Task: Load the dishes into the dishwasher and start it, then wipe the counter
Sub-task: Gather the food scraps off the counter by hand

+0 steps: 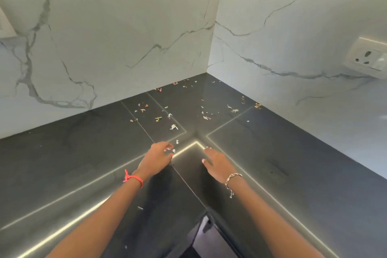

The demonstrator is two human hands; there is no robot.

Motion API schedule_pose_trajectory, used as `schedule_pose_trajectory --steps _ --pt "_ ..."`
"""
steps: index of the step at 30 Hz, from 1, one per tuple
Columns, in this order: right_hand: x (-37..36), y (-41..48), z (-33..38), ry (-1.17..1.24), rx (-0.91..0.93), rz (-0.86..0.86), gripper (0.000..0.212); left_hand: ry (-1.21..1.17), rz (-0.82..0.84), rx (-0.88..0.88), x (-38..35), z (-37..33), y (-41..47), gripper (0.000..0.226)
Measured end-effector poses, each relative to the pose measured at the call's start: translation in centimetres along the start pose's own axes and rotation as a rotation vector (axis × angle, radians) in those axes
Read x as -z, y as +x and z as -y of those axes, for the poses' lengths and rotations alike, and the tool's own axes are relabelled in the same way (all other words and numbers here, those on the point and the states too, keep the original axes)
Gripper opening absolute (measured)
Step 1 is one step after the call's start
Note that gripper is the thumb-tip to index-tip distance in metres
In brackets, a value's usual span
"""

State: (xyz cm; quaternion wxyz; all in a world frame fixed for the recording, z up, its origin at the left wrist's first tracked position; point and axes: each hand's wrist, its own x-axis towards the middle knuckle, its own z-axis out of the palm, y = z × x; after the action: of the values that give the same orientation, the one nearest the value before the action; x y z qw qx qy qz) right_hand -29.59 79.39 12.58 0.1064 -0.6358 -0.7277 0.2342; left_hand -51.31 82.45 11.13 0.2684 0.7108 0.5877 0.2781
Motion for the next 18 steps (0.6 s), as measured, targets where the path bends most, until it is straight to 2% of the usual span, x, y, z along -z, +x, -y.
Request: schedule_pose_trajectory --steps 4,9,13,15,18 --pt "-1.4 3.7 1.7 -0.026 0.107 0.028 0.054 -0.007 -0.091 0.041 1.7 3.9 2.9 0.034" --pt "-3.5 8.3 3.2 -0.244 0.43 0.155 0.057 0.059 -0.206 0.101 3.9 7.5 6.3 0.043" --pt "-5.0 11.0 3.1 -0.441 0.667 0.258 0.068 0.15 -0.27 0.215 5.0 9.7 8.7 0.05" --pt "-5.2 12.7 2.8 -0.482 0.7 0.229 0.071 0.209 -0.25 0.259 5.4 10.8 9.7 0.051" --pt "-5.1 16.3 2.3 -0.482 0.647 0.16 0.075 0.291 -0.204 0.299 6.1 12.6 11.5 0.05"
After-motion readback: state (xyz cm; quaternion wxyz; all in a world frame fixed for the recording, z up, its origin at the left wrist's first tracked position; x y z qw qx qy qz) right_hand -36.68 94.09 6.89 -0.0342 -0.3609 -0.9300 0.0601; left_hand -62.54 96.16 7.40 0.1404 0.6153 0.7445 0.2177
